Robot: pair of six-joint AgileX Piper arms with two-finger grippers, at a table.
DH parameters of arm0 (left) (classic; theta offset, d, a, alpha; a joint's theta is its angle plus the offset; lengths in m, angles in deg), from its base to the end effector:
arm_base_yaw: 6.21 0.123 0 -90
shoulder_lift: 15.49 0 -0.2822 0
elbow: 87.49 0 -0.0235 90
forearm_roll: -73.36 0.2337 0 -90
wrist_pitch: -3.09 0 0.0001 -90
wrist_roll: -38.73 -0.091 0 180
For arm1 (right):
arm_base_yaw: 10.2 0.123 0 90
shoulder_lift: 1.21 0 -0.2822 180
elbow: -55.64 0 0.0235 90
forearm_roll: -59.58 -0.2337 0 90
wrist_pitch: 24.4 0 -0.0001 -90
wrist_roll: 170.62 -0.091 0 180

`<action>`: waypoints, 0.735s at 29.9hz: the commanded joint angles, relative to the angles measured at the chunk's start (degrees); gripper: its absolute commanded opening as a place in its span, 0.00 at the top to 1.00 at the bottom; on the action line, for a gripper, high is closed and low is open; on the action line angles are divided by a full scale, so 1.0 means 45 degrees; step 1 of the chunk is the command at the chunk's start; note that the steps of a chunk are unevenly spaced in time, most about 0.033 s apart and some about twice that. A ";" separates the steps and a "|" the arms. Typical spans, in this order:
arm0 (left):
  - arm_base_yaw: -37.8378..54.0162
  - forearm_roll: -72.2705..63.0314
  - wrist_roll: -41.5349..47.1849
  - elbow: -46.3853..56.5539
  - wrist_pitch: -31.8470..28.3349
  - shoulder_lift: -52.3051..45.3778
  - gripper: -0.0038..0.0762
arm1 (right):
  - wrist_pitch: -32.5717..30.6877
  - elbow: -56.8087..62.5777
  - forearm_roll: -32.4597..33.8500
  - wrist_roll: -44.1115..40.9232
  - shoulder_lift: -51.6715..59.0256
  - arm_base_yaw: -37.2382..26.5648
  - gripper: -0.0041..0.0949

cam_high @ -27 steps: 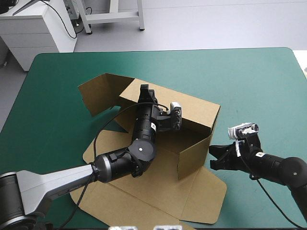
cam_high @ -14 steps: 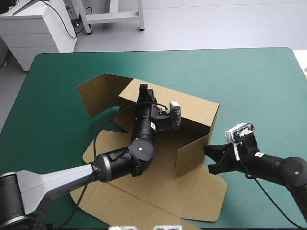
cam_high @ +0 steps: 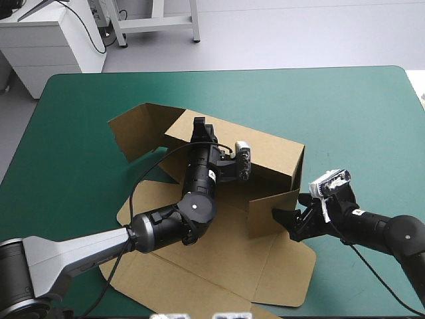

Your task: Fold the box

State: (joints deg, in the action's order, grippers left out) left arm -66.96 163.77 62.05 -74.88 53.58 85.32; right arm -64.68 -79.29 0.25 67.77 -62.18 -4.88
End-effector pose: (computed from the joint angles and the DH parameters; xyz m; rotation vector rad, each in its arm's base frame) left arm 0.2225 -0.2536 0.3063 1.4029 1.3229 0.9363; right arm 0.1472 0.0646 0.2797 -0.5304 2.1350 0.6529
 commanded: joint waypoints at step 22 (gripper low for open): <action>-0.0069 0.0776 0.0173 -0.0452 0.0346 -0.0571 0.94 | 0.1952 0.1479 -0.1361 0.0135 0.1446 0.0014 0.18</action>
State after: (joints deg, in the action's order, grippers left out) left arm -66.96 163.70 61.78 -74.88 53.41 85.32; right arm -56.62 -71.11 -3.67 67.80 -56.20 -4.88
